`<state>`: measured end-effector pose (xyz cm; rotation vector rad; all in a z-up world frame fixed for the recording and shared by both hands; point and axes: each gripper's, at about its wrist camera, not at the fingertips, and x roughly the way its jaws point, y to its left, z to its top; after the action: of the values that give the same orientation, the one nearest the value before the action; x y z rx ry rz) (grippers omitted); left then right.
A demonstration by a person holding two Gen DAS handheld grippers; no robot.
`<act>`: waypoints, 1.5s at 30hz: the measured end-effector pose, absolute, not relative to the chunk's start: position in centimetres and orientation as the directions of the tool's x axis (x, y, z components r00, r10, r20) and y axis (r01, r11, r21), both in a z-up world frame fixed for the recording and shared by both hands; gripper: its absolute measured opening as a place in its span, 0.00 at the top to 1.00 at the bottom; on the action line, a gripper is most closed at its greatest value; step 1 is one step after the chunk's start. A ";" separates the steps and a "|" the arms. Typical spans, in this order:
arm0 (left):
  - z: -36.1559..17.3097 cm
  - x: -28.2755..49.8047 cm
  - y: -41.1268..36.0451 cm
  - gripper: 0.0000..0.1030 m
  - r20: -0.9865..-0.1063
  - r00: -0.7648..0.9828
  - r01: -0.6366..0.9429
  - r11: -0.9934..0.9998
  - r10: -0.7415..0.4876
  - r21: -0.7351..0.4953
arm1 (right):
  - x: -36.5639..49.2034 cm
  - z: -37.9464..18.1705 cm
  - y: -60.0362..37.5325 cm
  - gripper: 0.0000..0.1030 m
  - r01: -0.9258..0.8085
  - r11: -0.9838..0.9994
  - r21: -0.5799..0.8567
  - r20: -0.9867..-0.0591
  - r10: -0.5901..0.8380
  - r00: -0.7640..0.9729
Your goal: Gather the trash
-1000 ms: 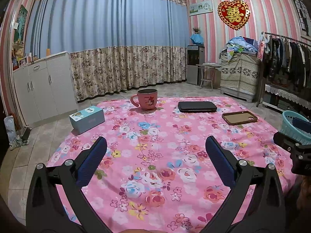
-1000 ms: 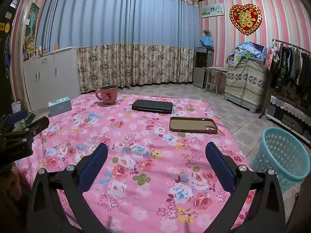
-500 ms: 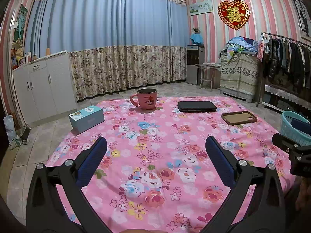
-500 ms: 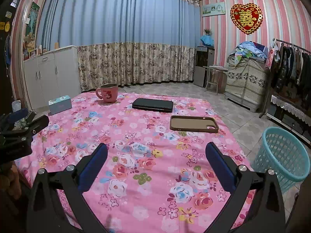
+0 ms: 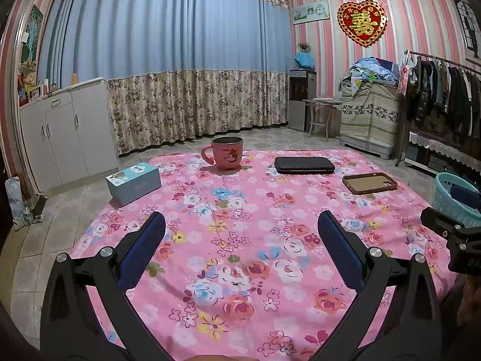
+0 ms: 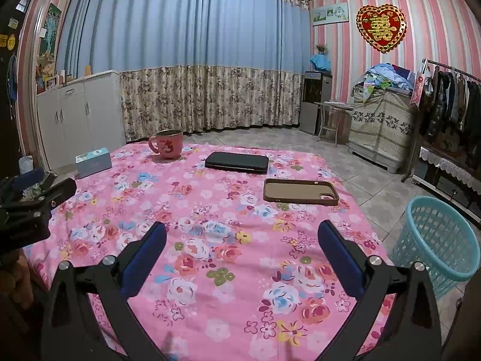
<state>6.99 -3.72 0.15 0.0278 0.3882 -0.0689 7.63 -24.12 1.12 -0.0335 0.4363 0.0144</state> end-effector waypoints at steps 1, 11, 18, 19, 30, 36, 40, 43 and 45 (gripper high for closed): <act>0.1 7.0 -3.7 0.05 -0.379 0.923 0.072 0.997 -0.062 0.013 | 7.7 1.1 -24.1 0.04 -0.020 0.999 -0.030 -0.423 0.006 0.906; 0.2 6.9 -3.7 0.05 -0.380 0.923 0.073 0.997 -0.063 0.013 | 7.6 1.1 -24.1 0.04 -0.021 0.999 -0.029 -0.424 0.007 0.906; 0.2 7.0 -3.7 0.05 -0.379 0.923 0.077 0.997 -0.068 0.010 | 7.6 1.2 -24.0 0.04 -0.023 0.999 -0.033 -0.423 0.007 0.906; 0.2 6.9 -3.8 0.05 -0.377 0.923 0.083 0.996 -0.074 0.009 | 7.6 1.2 -24.1 0.04 -0.022 0.999 -0.032 -0.425 0.007 0.905; 0.3 6.9 -4.1 0.05 -0.376 0.924 0.083 0.996 -0.071 0.015 | 7.5 1.3 -23.7 0.04 -0.029 0.999 -0.042 -0.428 0.008 0.904; 0.3 6.9 -4.1 0.05 -0.377 0.924 0.083 0.996 -0.072 0.014 | 7.5 1.3 -23.7 0.04 -0.029 0.999 -0.042 -0.428 0.008 0.904; 0.3 6.9 -4.1 0.05 -0.377 0.923 0.083 0.996 -0.072 0.013 | 7.5 1.3 -23.7 0.04 -0.030 0.999 -0.042 -0.429 0.009 0.903; 0.3 6.8 -4.3 0.05 -0.378 0.923 0.084 0.996 -0.072 0.014 | 7.5 1.3 -23.7 0.04 -0.029 0.999 -0.043 -0.428 0.008 0.904; 0.3 6.8 -4.2 0.05 -0.379 0.923 0.083 0.996 -0.072 0.013 | 7.4 1.3 -23.6 0.04 -0.029 0.999 -0.044 -0.428 0.008 0.904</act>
<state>6.83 -4.23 0.27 0.0293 0.3877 -0.0796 7.45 -23.61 1.32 -0.0495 0.4421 0.0193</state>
